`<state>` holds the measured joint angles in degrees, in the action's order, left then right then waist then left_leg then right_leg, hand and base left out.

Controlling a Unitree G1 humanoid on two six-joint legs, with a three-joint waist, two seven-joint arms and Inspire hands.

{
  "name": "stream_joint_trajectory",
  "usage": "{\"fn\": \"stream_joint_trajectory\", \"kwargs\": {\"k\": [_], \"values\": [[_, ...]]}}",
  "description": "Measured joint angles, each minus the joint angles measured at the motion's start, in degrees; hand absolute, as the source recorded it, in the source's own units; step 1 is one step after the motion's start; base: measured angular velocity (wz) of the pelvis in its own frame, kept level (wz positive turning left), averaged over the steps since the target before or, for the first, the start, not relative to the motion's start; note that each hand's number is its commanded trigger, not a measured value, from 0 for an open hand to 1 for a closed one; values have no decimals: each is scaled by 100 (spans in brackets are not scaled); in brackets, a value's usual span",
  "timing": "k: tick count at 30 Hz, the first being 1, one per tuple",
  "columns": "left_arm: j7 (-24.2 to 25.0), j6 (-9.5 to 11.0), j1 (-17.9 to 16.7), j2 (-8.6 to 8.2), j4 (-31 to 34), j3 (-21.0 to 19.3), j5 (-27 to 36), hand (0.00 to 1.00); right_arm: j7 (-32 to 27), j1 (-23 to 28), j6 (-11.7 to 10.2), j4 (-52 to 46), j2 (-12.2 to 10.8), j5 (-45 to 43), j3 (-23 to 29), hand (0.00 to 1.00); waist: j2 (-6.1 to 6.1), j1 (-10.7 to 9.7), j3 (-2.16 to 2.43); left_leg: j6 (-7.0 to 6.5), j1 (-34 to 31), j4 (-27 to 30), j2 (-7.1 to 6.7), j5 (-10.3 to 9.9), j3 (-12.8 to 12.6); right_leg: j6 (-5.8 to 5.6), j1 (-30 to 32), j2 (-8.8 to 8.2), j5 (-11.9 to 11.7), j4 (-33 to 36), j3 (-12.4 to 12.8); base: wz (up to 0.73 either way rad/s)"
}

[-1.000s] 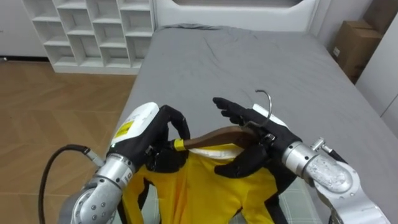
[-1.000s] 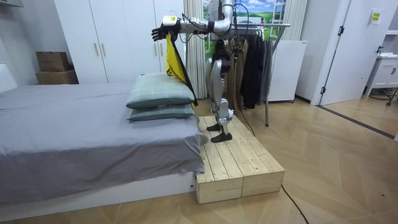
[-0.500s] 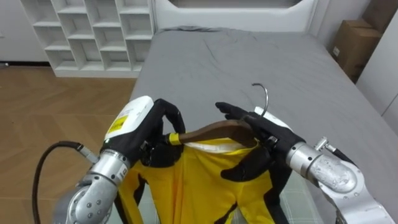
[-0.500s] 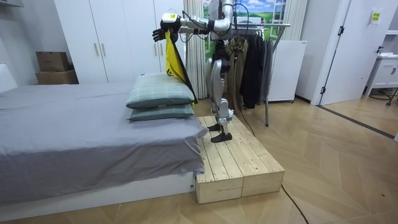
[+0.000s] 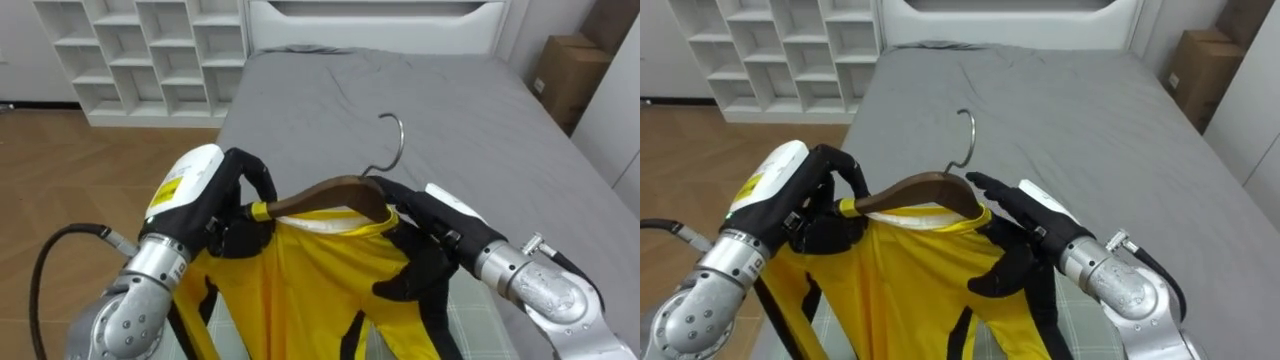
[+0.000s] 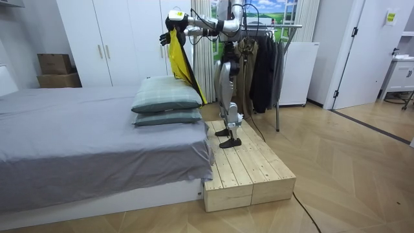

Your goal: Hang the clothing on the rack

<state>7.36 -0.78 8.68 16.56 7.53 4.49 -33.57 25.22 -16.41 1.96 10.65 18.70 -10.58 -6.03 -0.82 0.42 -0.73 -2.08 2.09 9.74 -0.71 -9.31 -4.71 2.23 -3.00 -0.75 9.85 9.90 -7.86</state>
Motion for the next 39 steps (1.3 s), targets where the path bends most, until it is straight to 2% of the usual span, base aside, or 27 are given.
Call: {"fn": "stream_joint_trajectory", "kwargs": {"k": [5,8,20,23,26,39], "values": [[-9,9,0,4,0,0,-18,100,-1,137,0,-1,3,0,49,100,0,2,0,0,-1,-2,-1,0,0,0,2,-3,0,-1,5,0],[-13,117,0,4,0,4,-86,100,-1,144,0,-1,17,1,52,100,0,-7,0,0,0,-2,0,0,0,0,3,-2,0,0,2,0],[-22,171,0,4,0,15,-94,100,-11,146,-10,-1,16,-84,49,100,2,-1,3,0,-2,-2,-1,0,1,0,0,-2,0,1,5,0],[-23,275,0,-7,0,20,-95,100,-9,151,-51,-1,-3,-99,44,100,14,-2,14,0,-2,-2,0,0,0,0,-4,-2,0,2,5,0],[-24,276,-1,-8,0,29,-95,100,-9,183,-94,-4,-9,-95,44,100,25,-2,33,0,2,-2,-1,0,0,0,-17,-2,0,4,5,0],[-23,276,-1,-18,0,38,-91,100,-9,189,-114,-4,-43,-94,43,100,26,-14,34,-1,31,-2,0,1,-7,-1,-27,-4,0,47,7,0]]}}
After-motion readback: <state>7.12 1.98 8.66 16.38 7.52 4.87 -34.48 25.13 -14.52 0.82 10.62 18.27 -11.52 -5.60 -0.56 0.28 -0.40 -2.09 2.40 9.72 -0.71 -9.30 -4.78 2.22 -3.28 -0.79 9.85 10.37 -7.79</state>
